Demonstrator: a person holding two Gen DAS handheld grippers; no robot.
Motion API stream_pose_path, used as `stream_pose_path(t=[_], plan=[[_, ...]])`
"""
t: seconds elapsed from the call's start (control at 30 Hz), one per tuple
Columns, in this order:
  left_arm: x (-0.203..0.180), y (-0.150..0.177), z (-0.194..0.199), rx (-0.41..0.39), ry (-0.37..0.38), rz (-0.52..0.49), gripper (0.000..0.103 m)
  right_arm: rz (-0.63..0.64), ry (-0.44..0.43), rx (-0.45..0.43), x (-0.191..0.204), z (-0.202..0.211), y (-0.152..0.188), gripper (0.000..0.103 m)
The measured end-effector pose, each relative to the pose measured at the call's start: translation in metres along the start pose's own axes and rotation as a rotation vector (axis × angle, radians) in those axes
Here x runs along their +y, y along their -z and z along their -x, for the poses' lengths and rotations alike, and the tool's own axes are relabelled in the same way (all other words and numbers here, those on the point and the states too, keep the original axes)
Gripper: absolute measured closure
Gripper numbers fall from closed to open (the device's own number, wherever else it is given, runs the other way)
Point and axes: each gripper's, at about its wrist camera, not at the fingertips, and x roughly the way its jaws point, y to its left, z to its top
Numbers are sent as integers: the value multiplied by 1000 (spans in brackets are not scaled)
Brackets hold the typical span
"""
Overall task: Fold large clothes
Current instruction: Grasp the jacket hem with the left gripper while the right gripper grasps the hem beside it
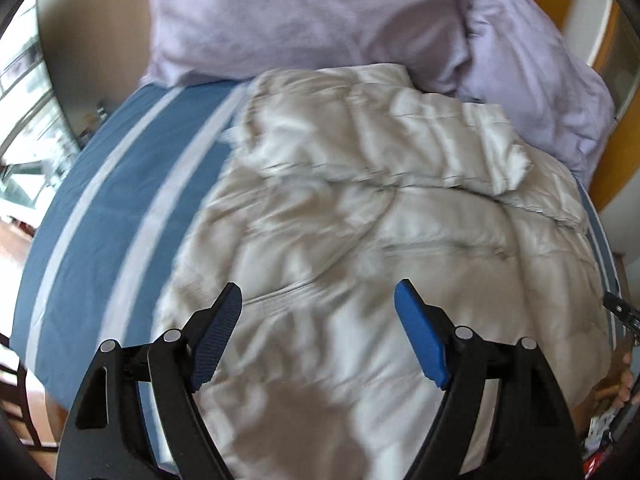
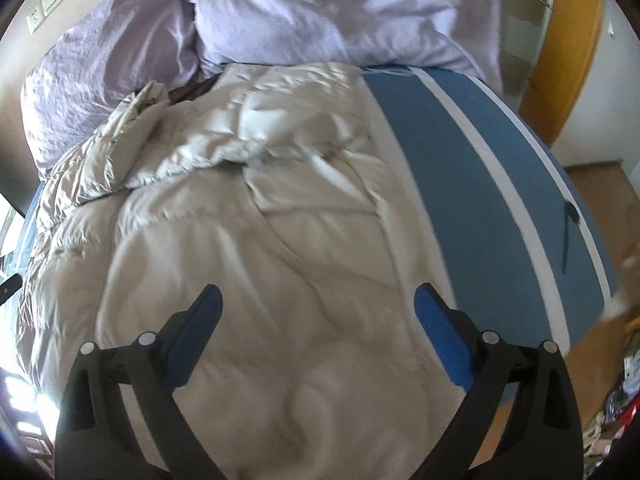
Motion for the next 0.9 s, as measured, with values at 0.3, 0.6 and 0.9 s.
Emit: stream_pose_path(t=[0.3, 0.6, 0.9], plan=[[55, 32, 9, 23, -56, 59, 24, -53, 32, 58, -40, 9, 34, 6], [80, 56, 1, 75, -28, 142, 24, -91, -23, 122, -56, 2, 57, 8], [81, 66, -7, 103, 9, 184, 24, -113, -109, 154, -60, -4, 68, 30]])
